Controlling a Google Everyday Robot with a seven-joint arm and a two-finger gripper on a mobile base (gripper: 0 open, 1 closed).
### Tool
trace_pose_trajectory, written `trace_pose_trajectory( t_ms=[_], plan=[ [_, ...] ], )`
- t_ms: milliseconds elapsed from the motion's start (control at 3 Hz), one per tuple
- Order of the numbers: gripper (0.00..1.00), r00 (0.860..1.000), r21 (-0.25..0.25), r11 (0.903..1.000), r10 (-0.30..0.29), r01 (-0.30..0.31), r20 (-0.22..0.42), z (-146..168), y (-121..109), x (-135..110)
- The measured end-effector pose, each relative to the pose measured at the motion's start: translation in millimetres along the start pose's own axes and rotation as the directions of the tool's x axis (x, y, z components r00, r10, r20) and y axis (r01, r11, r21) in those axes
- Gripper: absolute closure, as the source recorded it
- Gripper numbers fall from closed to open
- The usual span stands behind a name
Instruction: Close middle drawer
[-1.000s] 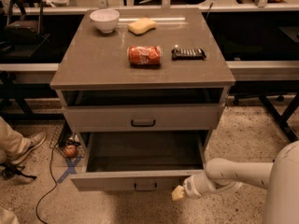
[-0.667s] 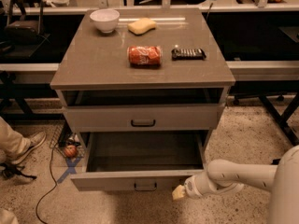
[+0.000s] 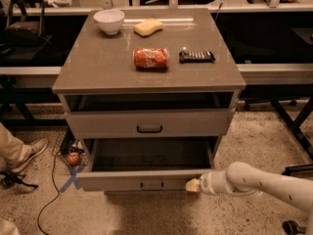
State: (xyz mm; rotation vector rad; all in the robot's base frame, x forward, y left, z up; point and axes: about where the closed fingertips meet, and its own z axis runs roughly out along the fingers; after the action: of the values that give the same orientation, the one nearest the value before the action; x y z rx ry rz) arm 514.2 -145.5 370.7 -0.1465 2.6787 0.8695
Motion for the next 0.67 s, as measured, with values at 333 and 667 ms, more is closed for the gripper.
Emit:
trace_pose_trajectory(
  t_ms=[333, 667],
  plan=[
    [1.00, 0.994, 0.017, 0.9990, -0.042, 0.040, 0.102, -8, 1, -41],
    [1.00, 0.977, 0.084, 0.9948, -0.073, 0.058, 0.198, 3, 0, -92]
  ],
)
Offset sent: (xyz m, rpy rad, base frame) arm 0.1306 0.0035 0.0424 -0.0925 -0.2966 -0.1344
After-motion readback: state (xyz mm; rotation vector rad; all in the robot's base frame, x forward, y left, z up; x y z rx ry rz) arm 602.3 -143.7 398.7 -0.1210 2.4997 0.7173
